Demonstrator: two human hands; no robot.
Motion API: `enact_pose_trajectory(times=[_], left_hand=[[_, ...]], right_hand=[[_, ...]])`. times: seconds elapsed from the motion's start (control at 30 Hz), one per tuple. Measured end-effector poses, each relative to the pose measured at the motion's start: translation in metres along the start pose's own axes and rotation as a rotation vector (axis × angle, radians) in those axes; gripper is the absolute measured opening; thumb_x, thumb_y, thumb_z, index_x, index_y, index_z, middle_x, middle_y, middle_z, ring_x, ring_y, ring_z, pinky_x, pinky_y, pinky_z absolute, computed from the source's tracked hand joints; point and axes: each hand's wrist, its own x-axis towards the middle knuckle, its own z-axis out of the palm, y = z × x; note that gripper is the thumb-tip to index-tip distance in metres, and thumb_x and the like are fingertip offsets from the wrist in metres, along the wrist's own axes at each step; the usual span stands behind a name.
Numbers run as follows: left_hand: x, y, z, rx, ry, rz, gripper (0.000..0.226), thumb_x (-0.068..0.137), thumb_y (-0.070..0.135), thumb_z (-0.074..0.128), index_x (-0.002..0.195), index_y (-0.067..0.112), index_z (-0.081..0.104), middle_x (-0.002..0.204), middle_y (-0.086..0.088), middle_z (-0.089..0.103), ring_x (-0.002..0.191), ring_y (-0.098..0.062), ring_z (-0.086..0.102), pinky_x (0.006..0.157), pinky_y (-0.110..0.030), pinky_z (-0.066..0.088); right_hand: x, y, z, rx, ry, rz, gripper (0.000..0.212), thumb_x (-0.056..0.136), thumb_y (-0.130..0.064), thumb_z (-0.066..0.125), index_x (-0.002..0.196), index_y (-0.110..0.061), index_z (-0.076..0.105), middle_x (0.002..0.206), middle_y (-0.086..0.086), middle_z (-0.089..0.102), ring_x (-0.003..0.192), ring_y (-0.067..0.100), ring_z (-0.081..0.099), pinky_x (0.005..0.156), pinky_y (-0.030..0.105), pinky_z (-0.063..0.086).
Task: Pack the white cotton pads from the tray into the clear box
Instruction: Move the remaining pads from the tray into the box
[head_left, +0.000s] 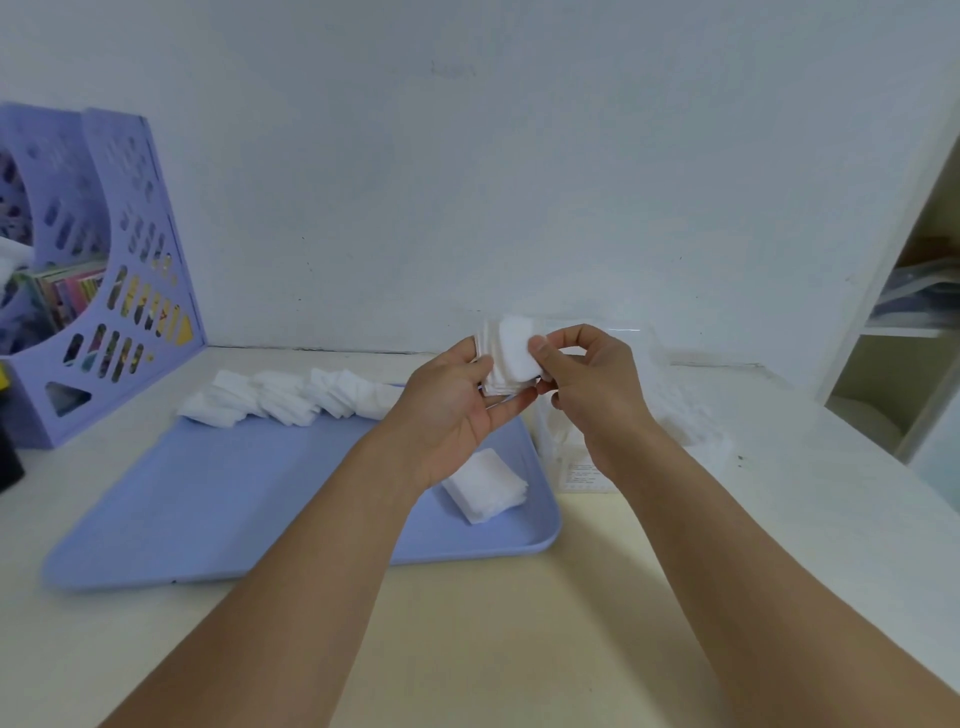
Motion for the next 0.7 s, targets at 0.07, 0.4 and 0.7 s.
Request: enact_pose_trajectory(times=[0.07,0.4,0.7], left_hand=[[-0.0001,-0.0017,0.0012,-0.020,-0.007,0.000,0.037,0.104,-0.005,0.034,0.132,0.000,0.058,0.130,-0.023,0.065,0.121,-0.039,0.064,0.105,-0.046,0.051],[0.0006,-0.0023,0.0006,-0.020,-0.011,-0.034,0.037,0.106,0.000,0.035,0.134,0.006,0.059,0.131,-0.020,0.066,0.125,-0.035,0.061,0.100,-0.041,0.054],[-0.0036,0.0003,0.0004,-0.040,-0.052,-0.081,0.033,0.104,0.005,0.040,0.127,0.009,0.064,0.135,-0.019,0.063,0.119,-0.031,0.060,0.106,-0.041,0.048]], right_hand=[[-0.0005,0.0000,0.0005,-0.018,0.014,-0.016,0.013,0.095,-0.019,0.071,0.090,-0.010,0.064,0.064,-0.001,0.065,0.050,0.003,0.059,0.049,0.011,0.044],[-0.0015,-0.0025,0.0003,0.011,-0.017,0.034,0.014,0.095,-0.019,0.070,0.084,-0.013,0.065,0.063,-0.006,0.065,0.053,0.001,0.062,0.053,0.012,0.044],[-0.0012,-0.0034,-0.0016,0.012,-0.065,0.032,0.012,0.097,-0.020,0.068,0.090,-0.012,0.063,0.066,0.004,0.070,0.050,0.001,0.061,0.055,0.013,0.046]])
